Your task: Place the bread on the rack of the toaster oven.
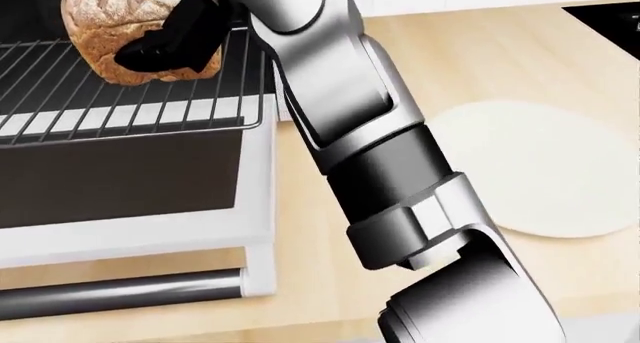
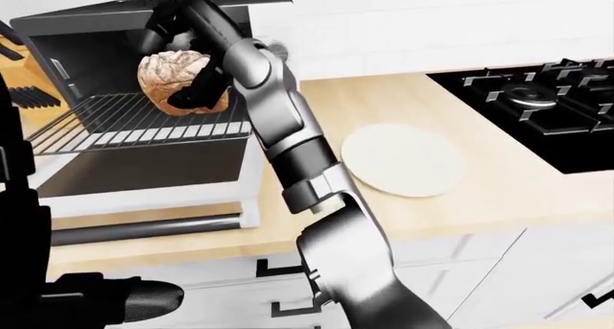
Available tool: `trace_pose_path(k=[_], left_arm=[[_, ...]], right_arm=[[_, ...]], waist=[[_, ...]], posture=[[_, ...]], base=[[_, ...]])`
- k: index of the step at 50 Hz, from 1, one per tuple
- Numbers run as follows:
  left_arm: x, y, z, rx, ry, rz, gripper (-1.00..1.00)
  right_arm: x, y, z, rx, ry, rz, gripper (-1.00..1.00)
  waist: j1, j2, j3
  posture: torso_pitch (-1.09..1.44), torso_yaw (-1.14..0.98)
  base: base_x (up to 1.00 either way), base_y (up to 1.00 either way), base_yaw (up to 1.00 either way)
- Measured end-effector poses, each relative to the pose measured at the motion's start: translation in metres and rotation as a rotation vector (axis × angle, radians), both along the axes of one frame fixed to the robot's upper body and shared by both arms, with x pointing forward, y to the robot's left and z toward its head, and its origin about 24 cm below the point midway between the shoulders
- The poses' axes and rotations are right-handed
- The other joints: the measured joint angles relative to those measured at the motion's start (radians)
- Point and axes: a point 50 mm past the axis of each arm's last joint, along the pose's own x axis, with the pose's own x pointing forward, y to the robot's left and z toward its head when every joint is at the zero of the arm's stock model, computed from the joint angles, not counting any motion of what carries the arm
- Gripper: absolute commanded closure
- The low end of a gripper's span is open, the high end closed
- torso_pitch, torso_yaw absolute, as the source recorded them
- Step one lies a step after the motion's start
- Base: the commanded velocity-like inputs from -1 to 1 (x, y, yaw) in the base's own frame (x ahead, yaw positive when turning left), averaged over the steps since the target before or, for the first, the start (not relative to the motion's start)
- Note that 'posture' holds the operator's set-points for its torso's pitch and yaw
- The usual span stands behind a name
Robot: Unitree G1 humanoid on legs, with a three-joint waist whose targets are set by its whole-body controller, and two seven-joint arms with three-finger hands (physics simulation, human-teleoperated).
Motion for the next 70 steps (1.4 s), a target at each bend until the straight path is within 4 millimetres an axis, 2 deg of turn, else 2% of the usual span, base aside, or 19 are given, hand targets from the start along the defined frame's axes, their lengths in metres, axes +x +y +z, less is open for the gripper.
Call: trace_pose_path(k=[8,22,61,62,63,65,66,67,68,69,70], left_arm=[[0.001,0.001,0.001,0.000,-0.001,-0.001,-1.00],[0.000,0.001,0.001,-0.003,-0.002,-0.002,-1.00],[0.000,-0.002,-0.001,0.000,0.003,-0.017,-1.00],[0.000,-0.002,-0.001,0.000,0.003,-0.016,-1.00],[0.000,-0.001,-0.001,-0.001,0.004,-0.016,-1.00],[0.000,-0.001,0.000,-0.002,0.003,-0.015,-1.00],[0.000,-0.001,0.000,-0.002,0.003,-0.015,-1.00],[0.000,-0.001,0.000,-0.002,0.003,-0.015,-1.00],[0.000,-0.001,0.000,-0.002,0.002,-0.016,-1.00],[0.000,-0.001,0.000,-0.002,0.001,-0.016,-1.00],[0.000,-0.001,0.000,-0.002,0.000,-0.017,-1.00]], right_arm=[[0.002,0.000,-0.002,-0.006,-0.003,-0.003,1.00],[0.008,0.000,-0.023,-0.036,0.025,-0.020,1.00],[0.020,-0.005,-0.042,-0.061,0.028,-0.075,1.00],[0.020,-0.006,-0.042,-0.062,0.027,-0.076,0.97],[0.021,-0.006,-0.042,-0.062,0.027,-0.078,0.74],[0.021,-0.006,-0.043,-0.063,0.028,-0.080,0.15],[0.022,-0.007,-0.043,-0.067,0.028,-0.081,0.16],[0.022,-0.007,-0.044,-0.072,0.028,-0.083,0.05],[0.023,-0.007,-0.044,-0.075,0.028,-0.085,-0.15],[0.023,-0.008,-0.044,-0.076,0.029,-0.087,-0.44],[0.023,-0.008,-0.044,-0.077,0.030,-0.088,-0.57]], waist=[[0.001,0.000,-0.002],[0.002,0.001,-0.005],[0.007,0.000,-0.012],[0.007,0.000,-0.012],[0.007,0.000,-0.012],[0.007,0.000,-0.013],[0.007,0.000,-0.013],[0.007,0.000,-0.013],[0.007,0.000,-0.013],[0.007,0.000,-0.012],[0.007,0.000,-0.012]], posture=[[-0.20,0.00],[-0.20,0.00],[-0.20,0.00],[-0.20,0.00],[-0.20,0.00],[-0.20,0.00],[-0.20,0.00],[-0.20,0.00],[-0.20,0.00],[-0.20,0.00],[-0.20,0.00]], base=[[0.00,0.00,0.00],[0.00,0.00,0.00],[0.00,0.00,0.00],[0.00,0.00,0.00],[0.00,0.00,0.00],[0.00,0.00,0.00],[0.00,0.00,0.00],[0.00,0.00,0.00],[0.00,0.00,0.00],[0.00,0.00,0.00],[0.00,0.00,0.00]])
